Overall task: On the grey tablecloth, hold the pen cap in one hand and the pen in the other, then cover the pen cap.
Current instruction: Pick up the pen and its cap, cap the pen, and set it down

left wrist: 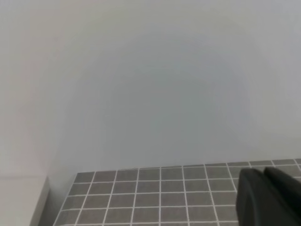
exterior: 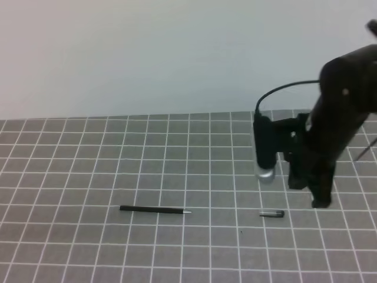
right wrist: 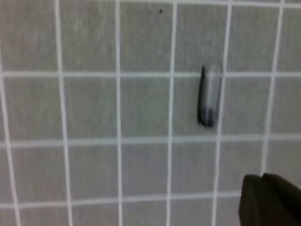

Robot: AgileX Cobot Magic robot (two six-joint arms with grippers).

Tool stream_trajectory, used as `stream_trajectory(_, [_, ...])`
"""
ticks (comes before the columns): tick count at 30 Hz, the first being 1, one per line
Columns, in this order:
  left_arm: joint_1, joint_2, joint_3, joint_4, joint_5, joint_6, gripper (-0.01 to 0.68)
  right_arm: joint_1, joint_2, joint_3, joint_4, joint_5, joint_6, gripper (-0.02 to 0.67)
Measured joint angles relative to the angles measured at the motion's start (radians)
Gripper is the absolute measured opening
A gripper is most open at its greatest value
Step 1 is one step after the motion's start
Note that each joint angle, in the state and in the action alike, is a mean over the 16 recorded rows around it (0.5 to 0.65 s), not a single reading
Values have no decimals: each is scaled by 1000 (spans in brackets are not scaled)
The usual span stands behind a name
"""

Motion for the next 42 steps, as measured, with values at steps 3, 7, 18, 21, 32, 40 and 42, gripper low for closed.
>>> stream_trajectory(3, [0,0,0,0,-2,-2,0,13,75,-26,-9,-16,-13,54])
stream_trajectory(7, [0,0,1,0,-5,-5,0,15,148,-48,2,-31,-17,138])
stream_trajectory(18, [0,0,1,0,-8,-8,0,14,221,-63,19,-58,-9,378])
stream_trajectory(21, [0,0,1,0,-9,-8,0,14,233,-63,19,-68,-6,401])
stream_trajectory(32, [0,0,1,0,-13,-8,0,14,294,-63,19,-92,-11,393])
stream_trajectory(40, [0,0,1,0,-14,-8,0,14,324,-63,19,-103,-15,325])
stream_trajectory(42, [0,0,1,0,-14,-8,0,14,328,-63,19,-103,-16,297])
